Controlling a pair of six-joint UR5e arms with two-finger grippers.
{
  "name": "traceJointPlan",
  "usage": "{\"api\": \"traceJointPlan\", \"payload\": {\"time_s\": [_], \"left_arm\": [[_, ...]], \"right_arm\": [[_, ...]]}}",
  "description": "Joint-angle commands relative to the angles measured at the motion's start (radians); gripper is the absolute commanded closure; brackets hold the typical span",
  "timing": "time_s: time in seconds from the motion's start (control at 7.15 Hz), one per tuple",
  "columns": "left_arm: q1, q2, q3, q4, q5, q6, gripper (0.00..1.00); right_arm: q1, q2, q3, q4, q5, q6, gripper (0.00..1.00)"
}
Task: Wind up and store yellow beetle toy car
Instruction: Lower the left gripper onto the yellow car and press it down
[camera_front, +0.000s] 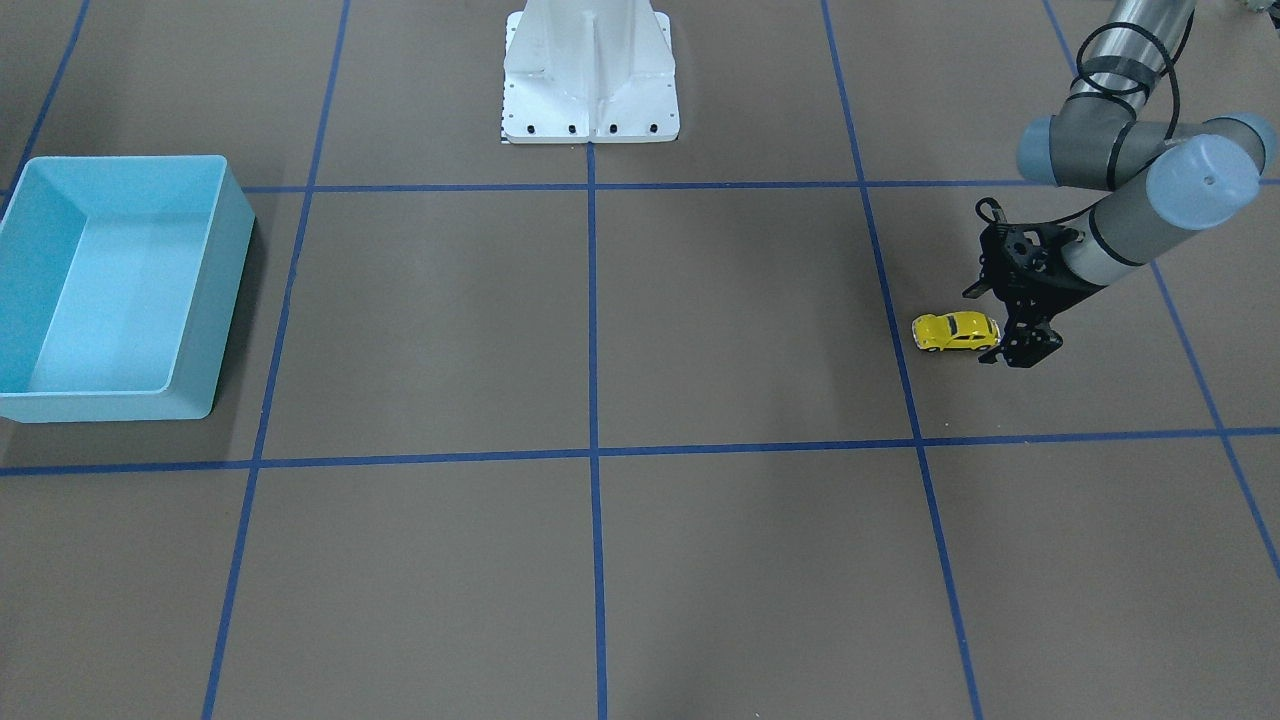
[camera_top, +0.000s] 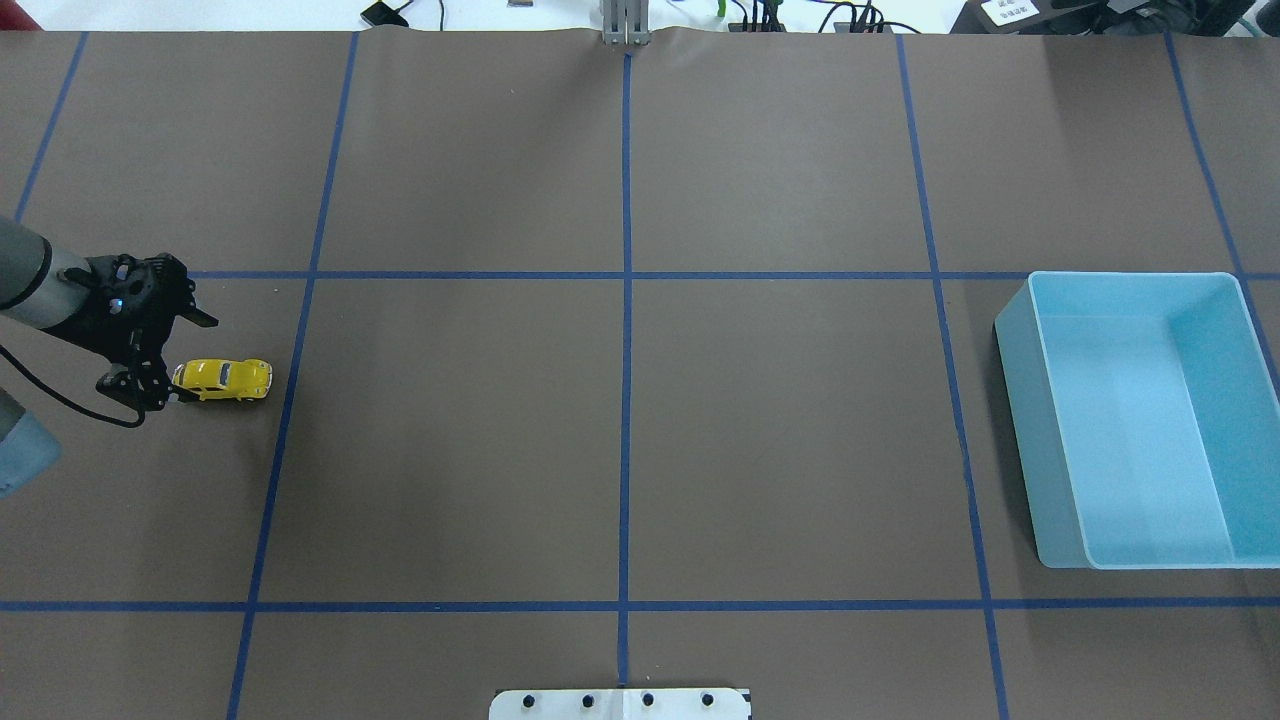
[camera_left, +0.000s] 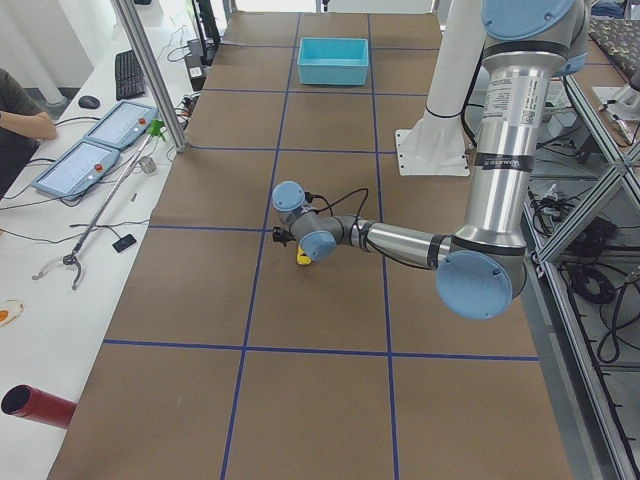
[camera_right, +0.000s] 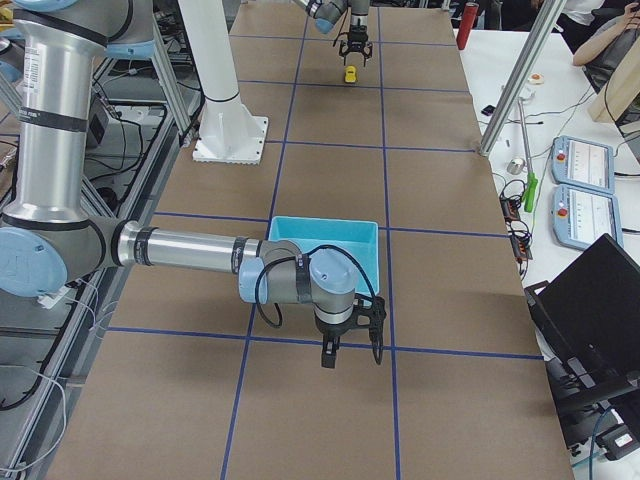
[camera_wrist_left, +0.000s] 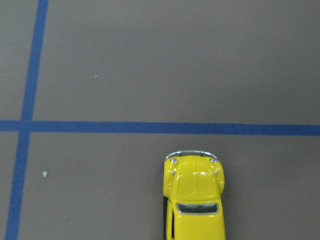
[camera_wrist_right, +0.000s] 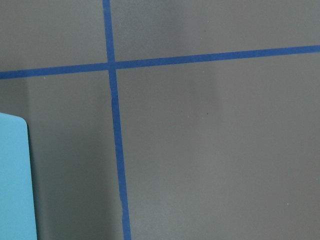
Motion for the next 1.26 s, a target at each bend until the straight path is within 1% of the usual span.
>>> {"api": "traceJointPlan", "payload": {"time_s": [0.0, 0.28, 0.56, 0.84, 0.98, 1.12], "left_arm": [[0.034, 0.003, 0.024, -0.016, 0.020, 0.002, 0.01], [0.035, 0.005, 0.032, -0.016, 0.011, -0.008, 0.01], [0.036, 0.005, 0.032, -0.018, 0.010, -0.038, 0.16], [0.036, 0.002, 0.042, -0.018, 0.010, -0.036, 0.28], [0.036, 0.002, 0.042, -0.018, 0.010, -0.034, 0.40], [0.036, 0.007, 0.036, -0.031, 0.009, -0.030, 0.56]], "right_arm": [[0.000, 0.000, 0.000, 0.000, -0.001, 0.000, 0.00], [0.002, 0.000, 0.000, 0.000, -0.001, 0.000, 0.00], [0.000, 0.000, 0.000, 0.000, -0.001, 0.000, 0.00], [0.000, 0.000, 0.000, 0.000, -0.001, 0.000, 0.00], [0.000, 0.000, 0.002, 0.000, -0.001, 0.000, 0.00], [0.002, 0.000, 0.000, 0.000, -0.001, 0.000, 0.00]]}}
